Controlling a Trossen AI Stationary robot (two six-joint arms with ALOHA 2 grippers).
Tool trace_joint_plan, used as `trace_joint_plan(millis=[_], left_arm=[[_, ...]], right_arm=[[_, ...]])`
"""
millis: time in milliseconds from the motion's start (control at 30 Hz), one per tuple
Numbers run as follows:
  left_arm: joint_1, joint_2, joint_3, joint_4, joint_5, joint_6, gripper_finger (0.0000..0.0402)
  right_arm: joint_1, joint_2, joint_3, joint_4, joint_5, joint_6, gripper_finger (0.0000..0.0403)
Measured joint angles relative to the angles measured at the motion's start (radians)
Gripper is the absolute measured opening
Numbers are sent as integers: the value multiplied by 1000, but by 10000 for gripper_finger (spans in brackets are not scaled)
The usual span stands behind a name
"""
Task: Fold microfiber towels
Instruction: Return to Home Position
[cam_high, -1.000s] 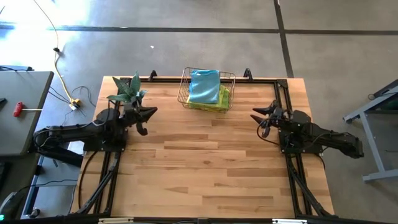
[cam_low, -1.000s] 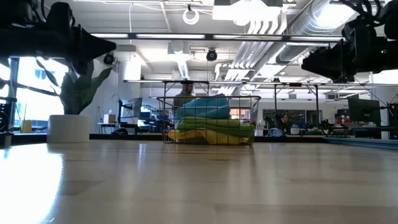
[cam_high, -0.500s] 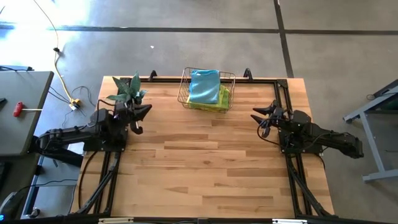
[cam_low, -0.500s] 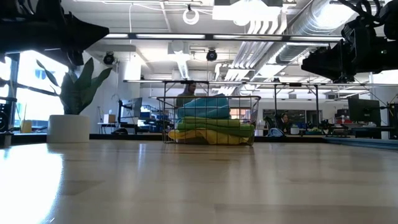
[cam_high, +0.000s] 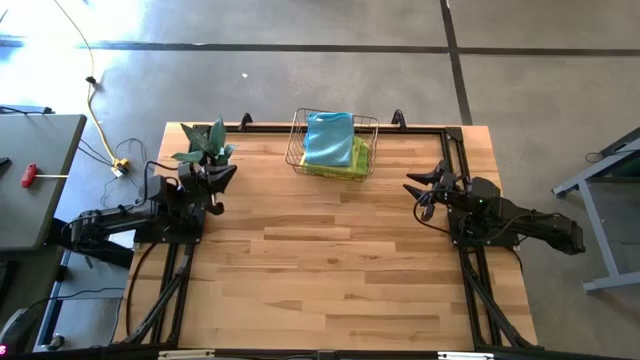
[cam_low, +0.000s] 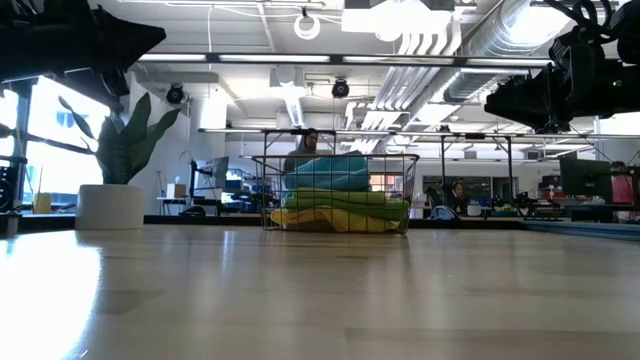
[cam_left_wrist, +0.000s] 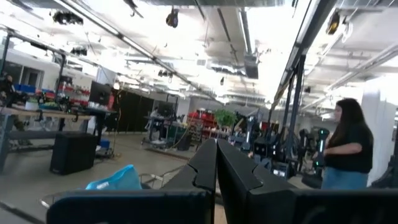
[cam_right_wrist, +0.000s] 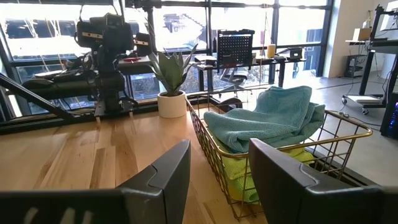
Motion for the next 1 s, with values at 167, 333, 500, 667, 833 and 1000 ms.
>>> trace_joint_plan(millis=[167, 333, 500, 667, 833, 1000], left_arm=[[0, 0, 0, 26, -2, 0, 3], [0, 0, 0, 7, -2, 0, 3], [0, 0, 0, 1, -2, 0, 3], [0, 0, 0, 0, -2, 0, 3], [0, 0, 0, 0, -1, 0, 3], [0, 0, 0, 0, -1, 0, 3]], right_arm=[[0, 0, 0, 0, 0, 0, 156], [0, 0, 0, 0, 0, 0, 156], [0, 0, 0, 0, 0, 0, 156], [0, -3, 0, 0, 0, 0, 156], [-17, -3, 0, 0, 0, 0, 156], [-36, 1, 0, 0, 0, 0, 156]])
